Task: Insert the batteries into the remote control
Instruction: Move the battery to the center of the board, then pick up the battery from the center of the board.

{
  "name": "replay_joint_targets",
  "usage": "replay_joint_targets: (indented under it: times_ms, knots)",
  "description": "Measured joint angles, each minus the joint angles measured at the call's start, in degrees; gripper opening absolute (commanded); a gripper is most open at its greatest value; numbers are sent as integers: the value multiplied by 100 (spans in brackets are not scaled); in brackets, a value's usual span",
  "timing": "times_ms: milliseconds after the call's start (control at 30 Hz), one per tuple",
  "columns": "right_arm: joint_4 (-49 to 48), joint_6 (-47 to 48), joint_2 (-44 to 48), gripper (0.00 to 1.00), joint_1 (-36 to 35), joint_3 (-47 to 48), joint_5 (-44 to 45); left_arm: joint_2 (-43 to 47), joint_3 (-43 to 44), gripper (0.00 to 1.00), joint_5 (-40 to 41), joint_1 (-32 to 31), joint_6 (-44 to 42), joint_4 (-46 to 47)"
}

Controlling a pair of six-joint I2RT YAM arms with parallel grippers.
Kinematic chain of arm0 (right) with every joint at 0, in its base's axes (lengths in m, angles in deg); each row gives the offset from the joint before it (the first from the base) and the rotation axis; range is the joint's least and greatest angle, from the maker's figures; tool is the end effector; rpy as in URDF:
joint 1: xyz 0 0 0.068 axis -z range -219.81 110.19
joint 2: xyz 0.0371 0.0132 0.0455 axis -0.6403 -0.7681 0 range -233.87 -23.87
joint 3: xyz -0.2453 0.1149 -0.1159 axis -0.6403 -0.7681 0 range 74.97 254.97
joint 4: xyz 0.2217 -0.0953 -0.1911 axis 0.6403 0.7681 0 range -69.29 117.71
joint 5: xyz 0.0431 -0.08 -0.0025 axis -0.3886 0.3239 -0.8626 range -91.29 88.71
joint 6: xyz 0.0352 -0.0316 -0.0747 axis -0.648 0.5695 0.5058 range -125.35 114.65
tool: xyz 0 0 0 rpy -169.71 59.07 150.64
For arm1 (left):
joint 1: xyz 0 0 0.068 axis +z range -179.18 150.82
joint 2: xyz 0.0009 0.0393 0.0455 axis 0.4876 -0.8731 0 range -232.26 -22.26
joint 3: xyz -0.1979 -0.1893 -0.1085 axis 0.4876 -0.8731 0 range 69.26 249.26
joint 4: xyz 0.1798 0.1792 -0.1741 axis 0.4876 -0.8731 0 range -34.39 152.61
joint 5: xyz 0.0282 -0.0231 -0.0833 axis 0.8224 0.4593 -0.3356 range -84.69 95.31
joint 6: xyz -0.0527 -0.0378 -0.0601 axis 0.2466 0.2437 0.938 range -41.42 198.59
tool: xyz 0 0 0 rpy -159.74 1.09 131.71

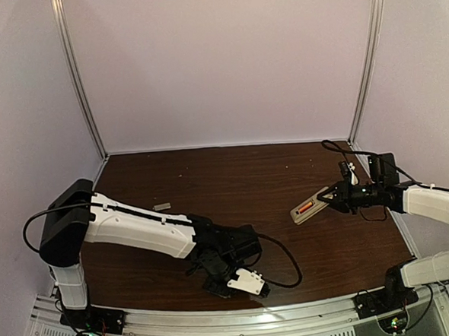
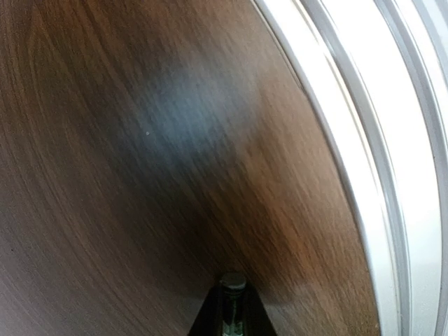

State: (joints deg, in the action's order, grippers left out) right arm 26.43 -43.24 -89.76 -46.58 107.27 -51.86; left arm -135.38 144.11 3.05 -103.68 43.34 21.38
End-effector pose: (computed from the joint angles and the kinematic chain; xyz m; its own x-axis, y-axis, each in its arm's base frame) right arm 0.2679 0.0929 0.1839 -0.9069 0.2852 -0.3101 -0.1411 0.4881 0.8613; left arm 0.1114 -0.4134 0.0920 0.3421 0.9239 -0.1712 0.9396 -0.3343 0.0735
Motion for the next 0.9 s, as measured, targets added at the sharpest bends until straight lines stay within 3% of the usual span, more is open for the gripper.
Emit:
replay_joint_targets:
  times_ms: [67, 267, 500, 667, 733, 900]
  knots:
    - [-17, -4, 0, 0, 0, 0, -11, 0, 2, 6, 37, -13, -149, 2]
    - [-20, -4, 2, 0, 0, 0, -24, 9, 7, 23, 271, 20, -466, 2]
    - [-20, -4, 39, 0, 0, 0, -46, 22, 103, 57, 767, 107, -310, -107]
    - [-20, -7, 39, 0, 0, 0, -63, 278, 90, 58, 1126, 140, 116, -256]
    - [-22, -7, 42, 0, 0, 0, -68, 551, 57, 53, 1261, 140, 448, -221]
    - [-17, -9, 101, 0, 2, 0, -83, 1423, 15, 53, 1596, 149, 2157, -138]
